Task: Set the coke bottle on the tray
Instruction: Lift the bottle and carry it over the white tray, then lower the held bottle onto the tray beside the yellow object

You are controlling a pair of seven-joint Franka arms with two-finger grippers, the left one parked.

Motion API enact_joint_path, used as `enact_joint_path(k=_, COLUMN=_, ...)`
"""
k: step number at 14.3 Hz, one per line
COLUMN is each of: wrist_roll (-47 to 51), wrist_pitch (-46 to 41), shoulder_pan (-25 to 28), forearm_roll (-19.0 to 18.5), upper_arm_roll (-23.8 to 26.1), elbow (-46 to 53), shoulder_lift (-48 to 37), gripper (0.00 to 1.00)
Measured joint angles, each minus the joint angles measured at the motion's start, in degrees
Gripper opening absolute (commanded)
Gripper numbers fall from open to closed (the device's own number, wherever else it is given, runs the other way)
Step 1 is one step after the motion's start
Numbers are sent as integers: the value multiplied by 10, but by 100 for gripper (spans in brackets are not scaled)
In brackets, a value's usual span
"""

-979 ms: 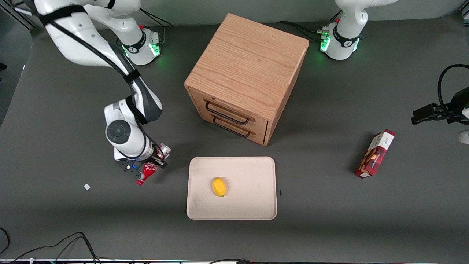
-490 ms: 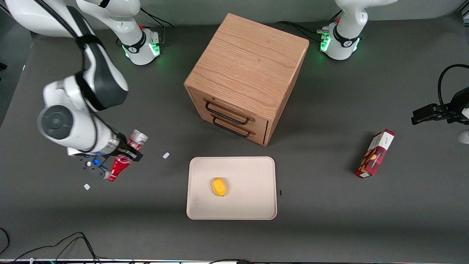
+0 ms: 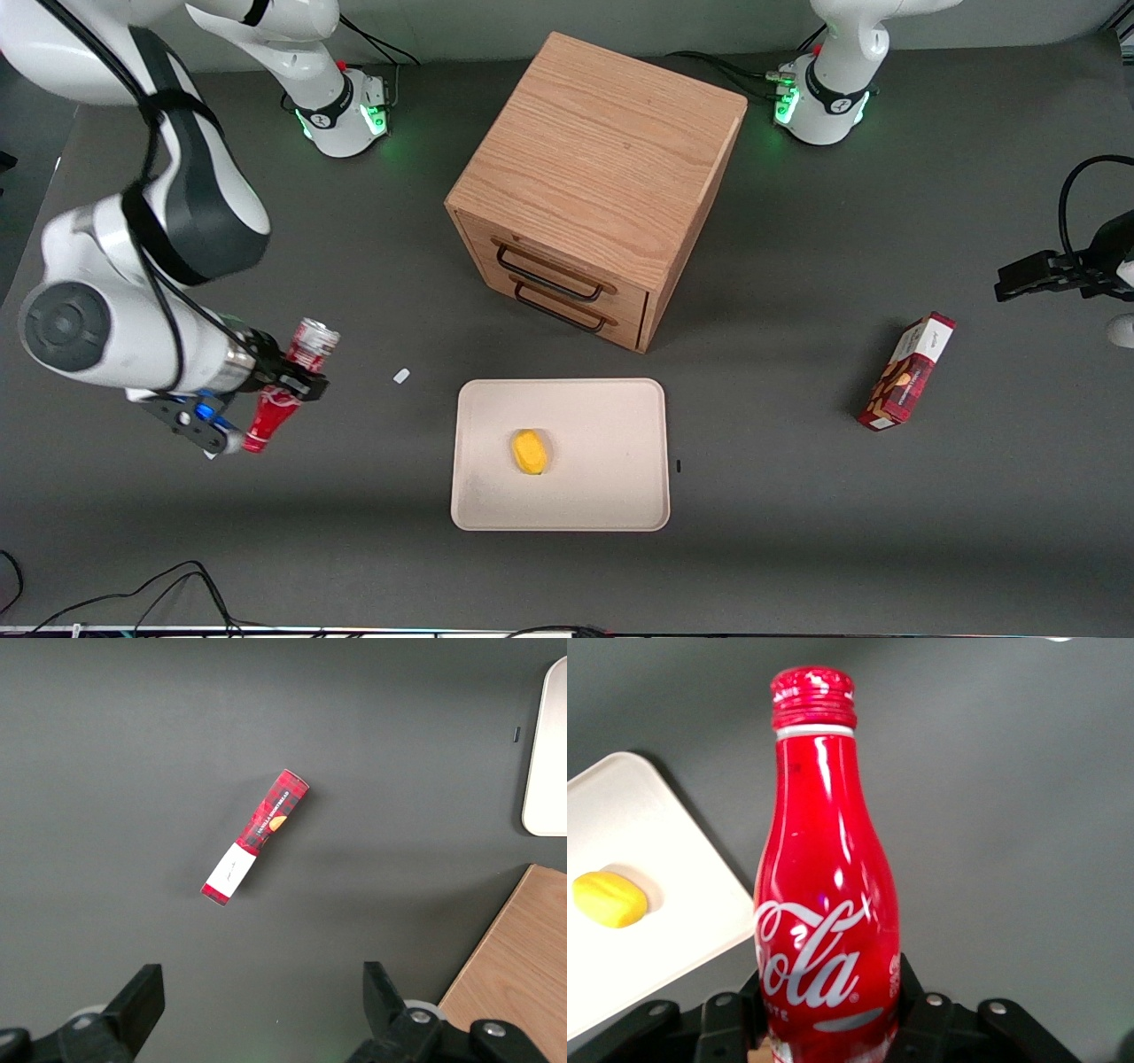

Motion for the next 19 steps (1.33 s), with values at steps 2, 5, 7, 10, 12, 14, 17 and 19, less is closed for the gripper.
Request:
enact_joint_path(k=2, wrist_roll=-10, wrist_pitch=9, shoulder_pan=76, forearm_roll=0, upper_arm_roll=-58, elbow=57, shoulder_lift=58, gripper=0)
enact_joint_path(k=5, wrist_roll=-30, wrist_pitch=78, shoulder_pan=175, forearm_roll=-1, upper_arm_roll=-127, elbow=113, shoulder_lift=141, gripper=0)
enact_joint_path(k=7, wrist_roll=-47, wrist_pitch=135, shoulder_pan=199, forearm_roll=-2, upper_arm_roll=-137, elbow=125, shoulder_lift=184, gripper=0)
enact_joint_path(k=10, wrist_roll=-92, wrist_pitch=195, shoulder_pan=217, forearm_roll=-3, upper_arm_roll=-160, elbow=132, shoulder_lift=229, gripper=0)
enact_joint_path(k=12, wrist_roll=-101, wrist_pitch=228, shoulder_pan=233, forearm_roll=-3, upper_arm_roll=-179, elbow=135, shoulder_lift=247, gripper=0)
enact_joint_path(k=14, wrist_roll=-108, wrist_pitch=250, shoulder_pan=241, forearm_roll=-3, upper_arm_roll=-183, elbow=139, shoulder_lift=261, gripper=0)
enact_joint_path(k=17, wrist_roll=-151, wrist_pitch=257, shoulder_pan=243, forearm_roll=-3, upper_arm_roll=-185, elbow=139, shoulder_lift=267, gripper=0)
enact_joint_path(k=19, wrist_roll=-163, wrist_pitch=263, shoulder_pan=243, forearm_roll=-3, upper_arm_roll=-186, elbow=139, shoulder_lift=271, gripper=0)
